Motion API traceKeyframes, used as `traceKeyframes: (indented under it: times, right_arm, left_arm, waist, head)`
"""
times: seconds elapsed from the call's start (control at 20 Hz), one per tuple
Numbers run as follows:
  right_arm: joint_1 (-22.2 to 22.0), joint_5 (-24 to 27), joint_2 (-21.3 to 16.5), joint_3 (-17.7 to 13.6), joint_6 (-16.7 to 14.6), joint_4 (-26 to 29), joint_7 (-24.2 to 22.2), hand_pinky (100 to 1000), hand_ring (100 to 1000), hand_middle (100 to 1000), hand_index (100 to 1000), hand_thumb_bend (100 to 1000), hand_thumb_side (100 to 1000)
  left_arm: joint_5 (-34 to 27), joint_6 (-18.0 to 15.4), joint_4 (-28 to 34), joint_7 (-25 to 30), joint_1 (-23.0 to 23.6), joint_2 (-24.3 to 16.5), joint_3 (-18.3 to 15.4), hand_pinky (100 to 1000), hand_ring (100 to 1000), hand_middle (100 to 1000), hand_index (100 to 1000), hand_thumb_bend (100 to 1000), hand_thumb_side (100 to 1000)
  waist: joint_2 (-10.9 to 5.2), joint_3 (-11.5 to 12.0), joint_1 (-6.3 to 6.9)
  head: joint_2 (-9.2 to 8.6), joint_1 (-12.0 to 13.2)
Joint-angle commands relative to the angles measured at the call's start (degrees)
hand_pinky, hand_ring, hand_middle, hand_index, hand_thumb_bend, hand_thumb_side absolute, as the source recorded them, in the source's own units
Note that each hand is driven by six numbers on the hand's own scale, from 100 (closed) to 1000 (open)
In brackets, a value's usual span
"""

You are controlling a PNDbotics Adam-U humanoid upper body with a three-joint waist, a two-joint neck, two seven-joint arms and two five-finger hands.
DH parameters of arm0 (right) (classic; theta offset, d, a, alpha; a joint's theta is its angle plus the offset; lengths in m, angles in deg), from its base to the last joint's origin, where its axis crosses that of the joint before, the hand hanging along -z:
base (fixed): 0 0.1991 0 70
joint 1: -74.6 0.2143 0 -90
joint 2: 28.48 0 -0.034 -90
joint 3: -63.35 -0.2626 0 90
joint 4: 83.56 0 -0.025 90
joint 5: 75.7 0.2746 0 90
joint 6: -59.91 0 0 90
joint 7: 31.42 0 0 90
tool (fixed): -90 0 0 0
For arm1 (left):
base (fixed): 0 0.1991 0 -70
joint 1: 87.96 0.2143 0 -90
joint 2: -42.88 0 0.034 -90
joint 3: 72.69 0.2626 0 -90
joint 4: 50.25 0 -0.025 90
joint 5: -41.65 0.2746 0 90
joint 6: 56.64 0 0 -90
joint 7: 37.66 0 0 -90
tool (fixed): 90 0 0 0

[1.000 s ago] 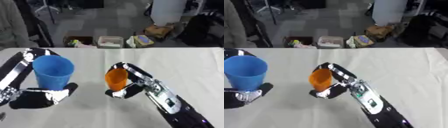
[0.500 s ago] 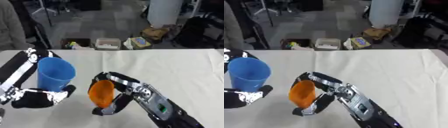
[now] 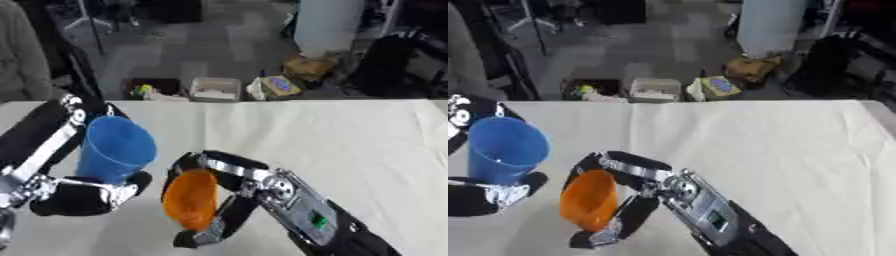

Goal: Pour the contents of one cup into another cup.

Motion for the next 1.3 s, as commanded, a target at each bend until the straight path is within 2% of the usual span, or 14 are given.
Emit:
traceKeyframes:
  times: [0.05, 0.55, 0.75, 1.3]
  right_arm:
    - [1.1, -0.07, 0.58, 0.23, 0.28, 0.44, -0.07, 133, 208, 321, 462, 279, 100]
    - [0.9, 0.0, 1.79, 0.71, 0.4, -0.36, -0.6, 134, 208, 321, 461, 275, 100]
    - [0.85, 0.0, 1.98, 0.74, 0.37, -0.48, -0.64, 134, 209, 359, 461, 273, 100]
    - [0.64, 0.06, 2.01, 0.45, 0.42, -0.4, -0.3, 135, 209, 374, 460, 269, 100]
  left_arm:
    - [3.37, -0.5, 1.03, 2.25, -2.12, 0.15, -0.36, 367, 100, 156, 464, 355, 100]
    - [12.9, -2.35, -0.93, 8.77, -5.12, 3.34, -0.07, 327, 100, 142, 449, 364, 100]
    - [15.87, -3.99, -1.7, 10.59, -5.58, 3.96, 0.0, 299, 100, 137, 445, 365, 100]
    - [24.7, -8.49, -0.29, 12.9, -3.23, 3.32, -0.9, 255, 100, 127, 442, 348, 100]
  waist:
    - [-1.39, -0.01, 0.17]
    - [-1.43, 0.34, 0.12]
    - [-1.41, 0.36, 0.17]
    - [-1.28, 0.4, 0.1]
  head:
    - [-0.58, -0.16]
    - [-0.8, 0.88]
    - [-0.72, 1.18]
    - [-1.03, 1.11]
